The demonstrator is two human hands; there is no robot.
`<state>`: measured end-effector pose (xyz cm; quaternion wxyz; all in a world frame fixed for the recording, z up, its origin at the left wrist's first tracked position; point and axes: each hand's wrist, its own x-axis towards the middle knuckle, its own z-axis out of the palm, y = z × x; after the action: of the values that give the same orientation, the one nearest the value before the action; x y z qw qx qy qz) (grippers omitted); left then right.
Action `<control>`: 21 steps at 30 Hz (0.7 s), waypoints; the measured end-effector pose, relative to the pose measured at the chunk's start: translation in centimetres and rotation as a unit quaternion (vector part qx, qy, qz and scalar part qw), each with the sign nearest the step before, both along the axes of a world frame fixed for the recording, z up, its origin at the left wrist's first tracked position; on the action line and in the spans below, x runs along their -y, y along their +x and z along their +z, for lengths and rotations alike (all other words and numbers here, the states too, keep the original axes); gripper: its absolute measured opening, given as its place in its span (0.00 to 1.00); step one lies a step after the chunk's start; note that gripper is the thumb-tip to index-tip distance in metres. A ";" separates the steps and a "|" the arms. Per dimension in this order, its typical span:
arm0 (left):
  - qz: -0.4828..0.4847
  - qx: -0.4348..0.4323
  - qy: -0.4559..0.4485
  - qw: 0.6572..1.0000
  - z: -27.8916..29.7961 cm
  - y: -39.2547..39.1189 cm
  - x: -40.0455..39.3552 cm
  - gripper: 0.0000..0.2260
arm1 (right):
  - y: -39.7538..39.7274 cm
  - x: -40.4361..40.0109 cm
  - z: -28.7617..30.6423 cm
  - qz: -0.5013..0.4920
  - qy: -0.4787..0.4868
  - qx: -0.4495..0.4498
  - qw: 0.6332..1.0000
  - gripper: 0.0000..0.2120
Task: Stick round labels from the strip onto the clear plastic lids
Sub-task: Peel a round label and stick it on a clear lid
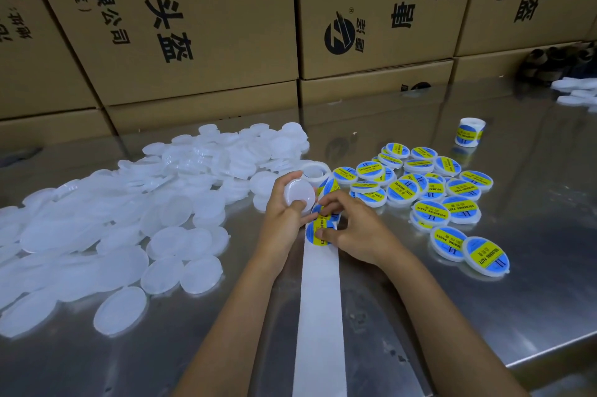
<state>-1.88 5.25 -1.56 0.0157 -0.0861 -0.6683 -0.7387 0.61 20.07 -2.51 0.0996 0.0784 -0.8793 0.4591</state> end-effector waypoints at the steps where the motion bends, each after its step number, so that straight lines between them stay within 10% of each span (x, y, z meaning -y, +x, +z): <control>1: 0.002 -0.001 0.000 1.000 0.0 0.0 0.0 0.26 | -0.1 0.0 0.0 0.001 -0.001 -0.001 1.000 0.19; 12: -0.002 0.014 0.010 1.000 0.1 0.0 0.2 0.25 | -0.1 0.2 -0.1 -0.040 -0.010 0.000 0.999 0.11; 21: 0.000 0.018 -0.015 1.000 0.2 0.0 0.6 0.25 | 0.1 0.1 1.7 -0.074 -0.254 0.036 0.964 0.08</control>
<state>-1.88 4.68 -1.34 0.0027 -0.0731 -0.6797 -0.7298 0.75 19.94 -0.76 0.1180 -0.0310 -0.7405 0.6609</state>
